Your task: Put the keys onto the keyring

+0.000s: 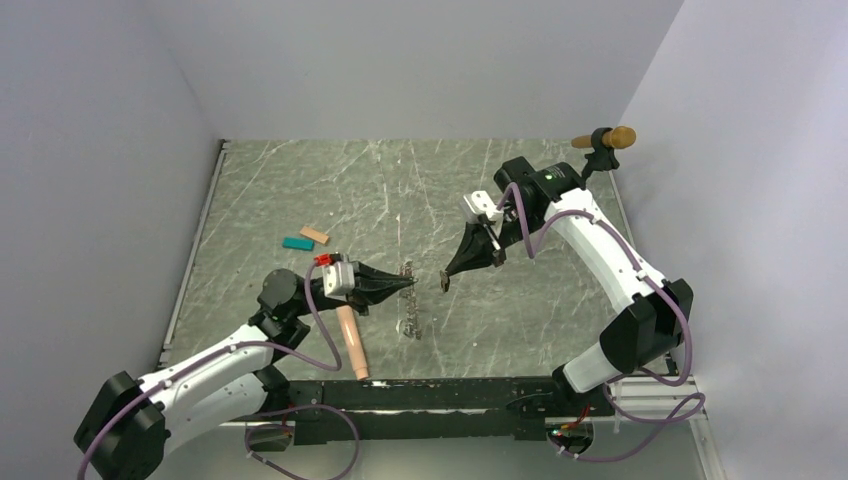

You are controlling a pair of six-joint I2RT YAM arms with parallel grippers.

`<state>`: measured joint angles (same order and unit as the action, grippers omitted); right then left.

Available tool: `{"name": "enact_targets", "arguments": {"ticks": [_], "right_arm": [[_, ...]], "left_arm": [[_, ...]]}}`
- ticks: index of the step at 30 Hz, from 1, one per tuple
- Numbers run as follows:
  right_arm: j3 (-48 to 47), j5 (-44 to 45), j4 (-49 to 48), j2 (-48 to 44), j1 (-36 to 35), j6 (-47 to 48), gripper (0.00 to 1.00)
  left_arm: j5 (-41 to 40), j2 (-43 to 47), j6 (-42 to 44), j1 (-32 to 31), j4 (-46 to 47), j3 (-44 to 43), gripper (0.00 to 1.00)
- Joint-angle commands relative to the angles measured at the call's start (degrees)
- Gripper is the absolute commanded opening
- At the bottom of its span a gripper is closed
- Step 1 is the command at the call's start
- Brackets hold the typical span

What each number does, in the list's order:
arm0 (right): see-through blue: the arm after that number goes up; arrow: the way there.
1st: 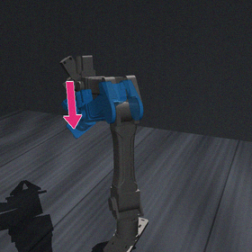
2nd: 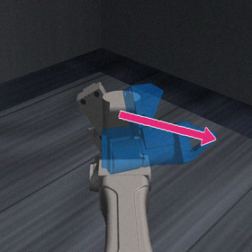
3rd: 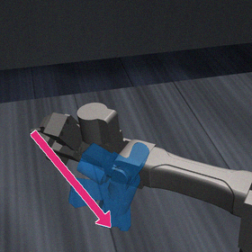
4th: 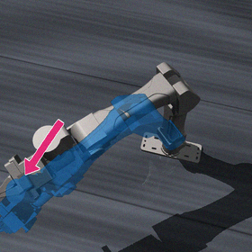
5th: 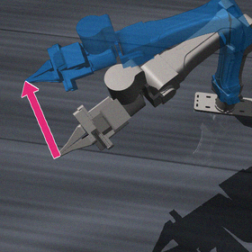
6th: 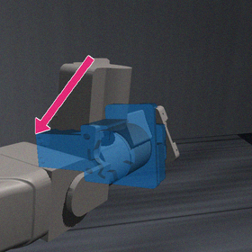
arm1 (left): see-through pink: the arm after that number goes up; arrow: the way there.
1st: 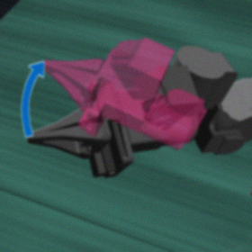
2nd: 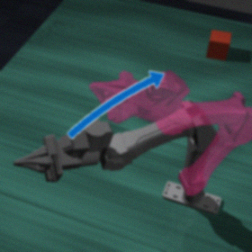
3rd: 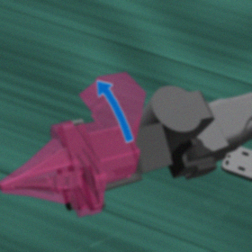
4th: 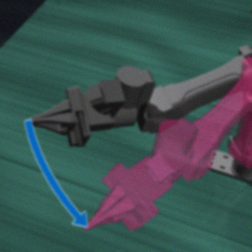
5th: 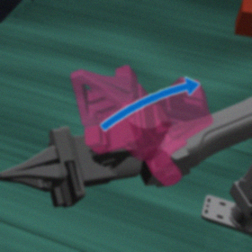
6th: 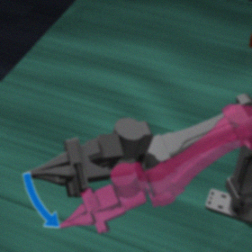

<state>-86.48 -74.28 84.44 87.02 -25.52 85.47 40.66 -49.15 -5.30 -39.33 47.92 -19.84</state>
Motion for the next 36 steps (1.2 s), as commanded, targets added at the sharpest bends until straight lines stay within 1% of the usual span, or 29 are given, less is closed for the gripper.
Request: {"name": "enact_targets", "arguments": {"ticks": [1,9,17,21,28,33,36], "right_arm": [[-0.37,-4.31,-0.36,-1.35,-0.57,0.53,0.0],[2.11,-5.31,-6.71,-2.36,-0.91,-6.32,0.0],[3.17,-5.7,-11.85,-2.56,-1.66,-11.85,0.0],[3.61,-5.52,-14.5,-2.54,-2.04,-14.64,0.0],[3.41,-2.94,-21.28,-2.14,-3.89,-23.39,0.0],[3.41,-1.76,-23.52,-2.11,-5.39,-26.53,0.0],[3.58,-1.25,-24.6,-2.0,-5.93,-27.92,0.0]], "left_arm": [[-5.4,-1.31,-0.52,-2.18,8.99,-0.4,0.0],[-8.57,-5.03,-2.8,-3.59,15.04,0.51,0.0],[-11.17,-8.07,-7.75,-4.14,21.82,2.17,0.0],[-13.04,-8.23,-9.87,-4.56,23.63,3.45,0.0],[-14.42,-7.97,-12.63,-4.73,24.63,4.93,0.0],[-16.5,-8.05,-14.87,-4.7,26.88,6.21,0.0],[-18.49,-8.69,-16.28,-4.96,30.01,7.24,0.0]]}}
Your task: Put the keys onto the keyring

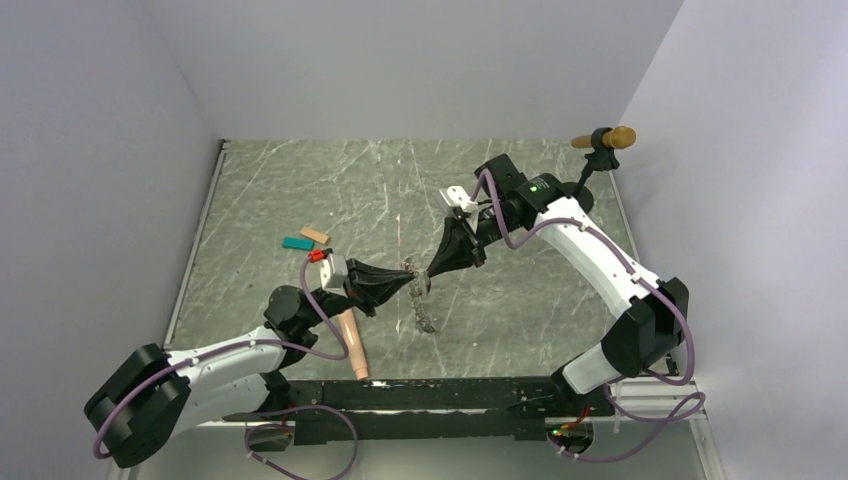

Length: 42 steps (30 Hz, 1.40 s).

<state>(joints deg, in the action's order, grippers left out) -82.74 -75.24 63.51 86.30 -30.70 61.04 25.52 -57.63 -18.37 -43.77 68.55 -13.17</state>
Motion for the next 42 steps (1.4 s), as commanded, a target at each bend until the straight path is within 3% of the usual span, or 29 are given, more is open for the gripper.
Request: {"name": "enact_targets", "arguments": {"ticks": [1,13,42], "right_arm": [[-0.07,-0.15,-4.2,-1.23,-0.84,-4.06,0.0],[1.24,1.57,-11.55,-1.53,-0.85,-13.22,0.0],[2.14,1.89,-16.04,-1.76,-1.2,-18.85,0.0]], "left_arm": [[-3.93,-0.47,-3.58,-0.59,10.53,0.97,0.0],[-5.6,-3.8,-6.1,-1.1,16.73,1.85,0.0],[-7.21,-5.27,-6.19,-2.02,18.02,1.65,0.0]]}}
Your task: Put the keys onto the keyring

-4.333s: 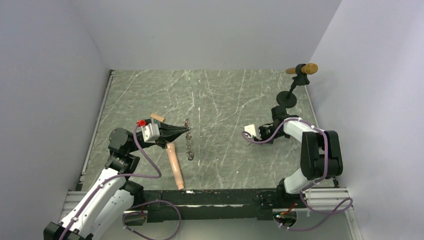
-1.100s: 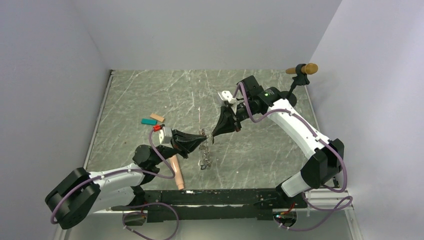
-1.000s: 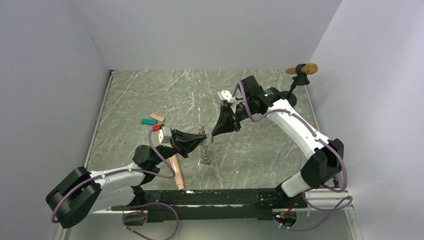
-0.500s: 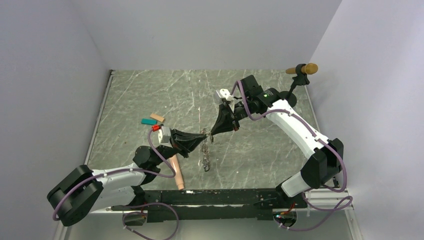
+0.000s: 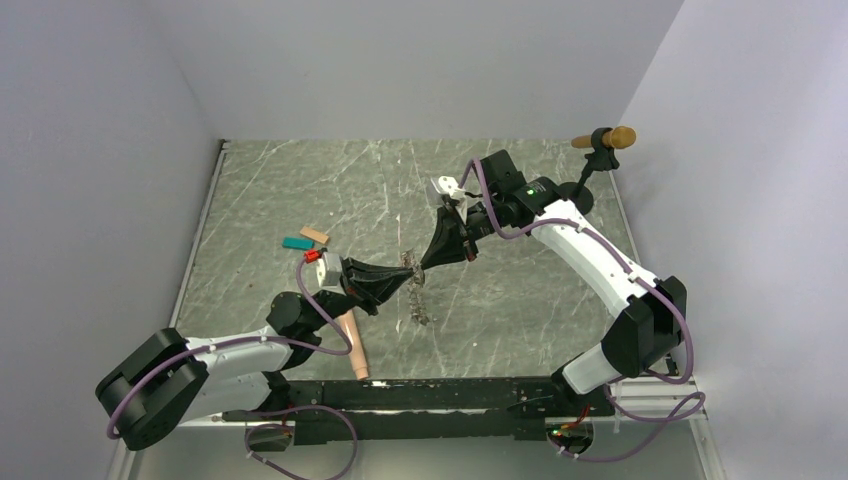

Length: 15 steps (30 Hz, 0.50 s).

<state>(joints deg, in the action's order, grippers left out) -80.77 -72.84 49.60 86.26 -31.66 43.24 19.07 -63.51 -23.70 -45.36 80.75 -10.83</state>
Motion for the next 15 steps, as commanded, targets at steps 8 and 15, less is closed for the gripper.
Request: {"name": "enact_targets", "arguments": {"ticks": [8,15], "right_arm": [[0.44,-0.45,-2.82,-1.78,-0.39,-1.91,0.0],[0.66,-0.63,-3.7,-1.88,-0.41,-3.05,0.0]], "left_arm": [[-0.43,0.36,-0.82,-0.43,5.65,-1.19,0.0],[-0.1,-0.54,-0.95,-0.68,6.31,-1.7,0.0]]}}
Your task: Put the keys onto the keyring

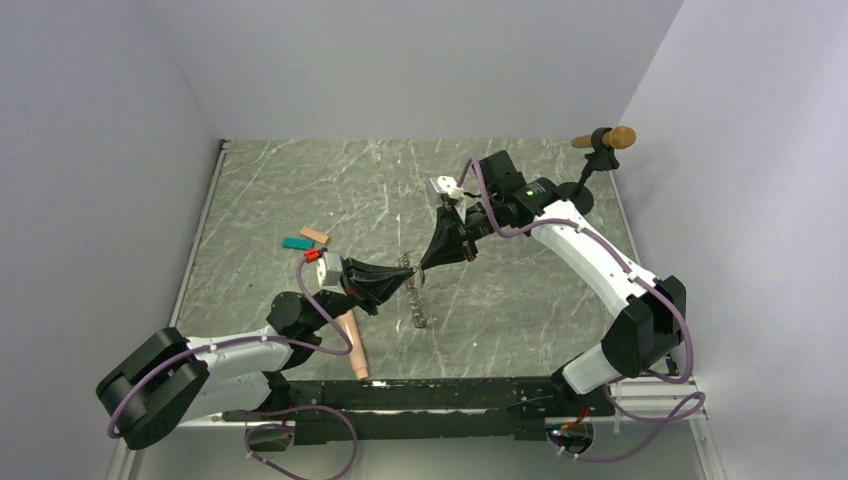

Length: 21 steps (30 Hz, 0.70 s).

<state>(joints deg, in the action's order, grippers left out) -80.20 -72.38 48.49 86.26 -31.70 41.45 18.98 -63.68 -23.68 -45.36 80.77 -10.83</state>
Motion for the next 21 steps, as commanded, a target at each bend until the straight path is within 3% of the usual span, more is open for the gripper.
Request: {"name": "enact_targets", "arguments": {"ticks": [1,21], "right_arm": [[0.13,-1.21,-2.75,-1.88,-0.38,-1.48,0.0],[1.16,-3.29,-5.42,-1.73,-0.35,-4.62,0.0]], "left_arm": [[0.0,-0.58,-0.98,-0.8,6.44,-1.76,0.0],[0.43,-0.29,0.31,-1.24,3.04,-2.81,0.0]]}}
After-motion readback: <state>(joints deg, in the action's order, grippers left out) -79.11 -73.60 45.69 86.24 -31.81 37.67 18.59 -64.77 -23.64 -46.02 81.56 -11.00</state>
